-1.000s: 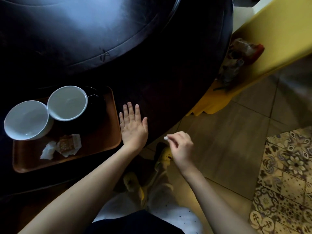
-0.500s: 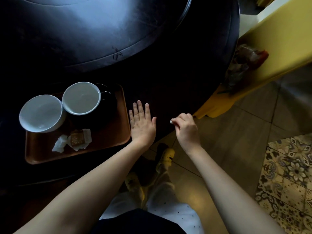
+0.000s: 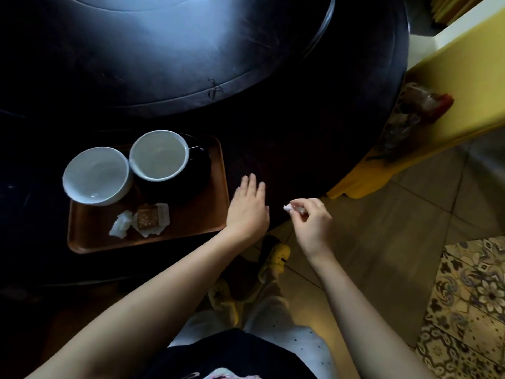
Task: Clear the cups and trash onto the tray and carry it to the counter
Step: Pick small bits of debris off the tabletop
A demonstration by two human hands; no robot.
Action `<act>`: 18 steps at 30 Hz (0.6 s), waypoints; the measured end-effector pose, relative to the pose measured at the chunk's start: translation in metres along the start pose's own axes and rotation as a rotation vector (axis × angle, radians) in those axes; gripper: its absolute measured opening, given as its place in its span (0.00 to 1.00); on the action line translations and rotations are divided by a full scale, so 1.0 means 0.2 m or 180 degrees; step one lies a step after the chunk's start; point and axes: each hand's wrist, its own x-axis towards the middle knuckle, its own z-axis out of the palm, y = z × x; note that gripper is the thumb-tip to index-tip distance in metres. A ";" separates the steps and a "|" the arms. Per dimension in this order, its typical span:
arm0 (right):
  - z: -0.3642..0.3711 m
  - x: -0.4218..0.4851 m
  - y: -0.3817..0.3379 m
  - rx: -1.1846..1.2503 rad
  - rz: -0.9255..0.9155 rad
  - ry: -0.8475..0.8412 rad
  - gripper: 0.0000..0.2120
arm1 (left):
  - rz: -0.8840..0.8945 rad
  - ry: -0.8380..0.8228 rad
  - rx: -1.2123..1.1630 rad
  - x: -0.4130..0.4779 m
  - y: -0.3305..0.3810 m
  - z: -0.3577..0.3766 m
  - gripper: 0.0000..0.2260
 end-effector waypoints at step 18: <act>0.60 -0.13 -0.70 0.0497 -0.0793 -0.1199 0.04 | -0.1567 0.1719 -0.0879 -0.71 -1.02 -0.32 0.10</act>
